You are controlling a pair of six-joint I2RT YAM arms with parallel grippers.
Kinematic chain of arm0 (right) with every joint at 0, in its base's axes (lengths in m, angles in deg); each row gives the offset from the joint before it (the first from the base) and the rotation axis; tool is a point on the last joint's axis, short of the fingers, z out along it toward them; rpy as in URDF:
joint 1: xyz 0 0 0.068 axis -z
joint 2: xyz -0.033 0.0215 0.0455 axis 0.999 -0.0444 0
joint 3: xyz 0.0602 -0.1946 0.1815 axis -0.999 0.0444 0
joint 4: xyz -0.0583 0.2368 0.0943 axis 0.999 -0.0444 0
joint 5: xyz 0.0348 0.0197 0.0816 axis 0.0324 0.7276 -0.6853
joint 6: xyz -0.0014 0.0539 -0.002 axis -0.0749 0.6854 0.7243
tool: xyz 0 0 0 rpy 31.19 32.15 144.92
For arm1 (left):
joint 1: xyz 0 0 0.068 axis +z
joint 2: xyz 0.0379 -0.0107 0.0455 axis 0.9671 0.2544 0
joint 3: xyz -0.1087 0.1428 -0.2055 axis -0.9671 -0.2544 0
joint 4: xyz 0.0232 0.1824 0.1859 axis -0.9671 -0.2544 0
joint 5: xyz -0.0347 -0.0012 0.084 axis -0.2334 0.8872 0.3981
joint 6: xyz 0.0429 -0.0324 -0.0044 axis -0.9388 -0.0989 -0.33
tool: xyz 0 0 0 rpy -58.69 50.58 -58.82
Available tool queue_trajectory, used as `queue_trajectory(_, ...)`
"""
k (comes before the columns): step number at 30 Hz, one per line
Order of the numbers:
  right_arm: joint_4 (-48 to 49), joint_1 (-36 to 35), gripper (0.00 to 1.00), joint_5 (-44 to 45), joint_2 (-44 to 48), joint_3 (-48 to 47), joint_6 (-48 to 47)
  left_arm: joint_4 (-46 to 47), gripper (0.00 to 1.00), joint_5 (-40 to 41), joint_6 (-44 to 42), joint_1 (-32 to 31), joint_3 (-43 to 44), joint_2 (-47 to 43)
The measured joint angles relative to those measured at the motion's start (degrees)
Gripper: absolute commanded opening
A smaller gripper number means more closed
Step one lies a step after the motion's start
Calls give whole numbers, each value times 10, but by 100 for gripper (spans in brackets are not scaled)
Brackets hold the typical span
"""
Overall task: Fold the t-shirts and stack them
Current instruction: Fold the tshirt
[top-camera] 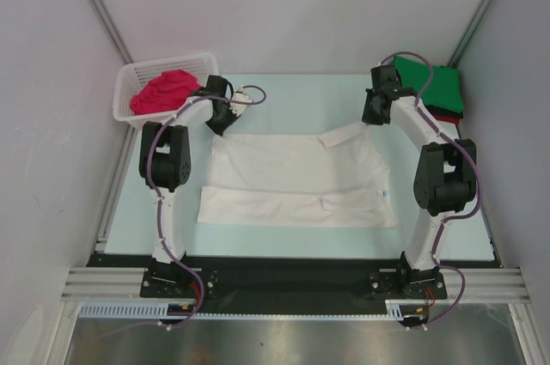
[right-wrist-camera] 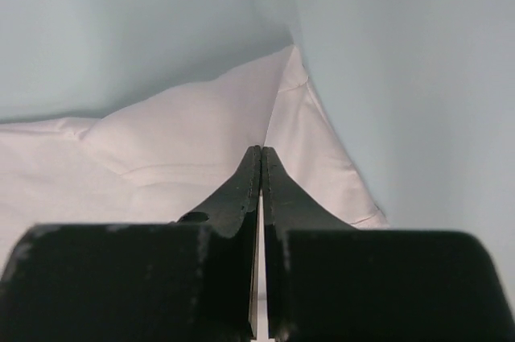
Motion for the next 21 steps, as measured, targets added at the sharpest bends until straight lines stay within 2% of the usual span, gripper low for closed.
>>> queue_trajectory(8, -6, 4, 0, -11, 42, 8, -4, -16, 0, -21, -4, 5, 0, -4)
queue_trajectory(11, -11, 10, 0, -25, 59, 21, -3, -12, 0, -23, 0, 5, -28, -26)
queue_trajectory(15, -26, 23, 0, -46, 105, 58, 3, -4, 0, -18, 1, 5, -88, -92)
queue_trajectory(21, -56, 52, 0, -93, 223, 151, 22, 43, 0, -19, -21, 5, -214, -248)
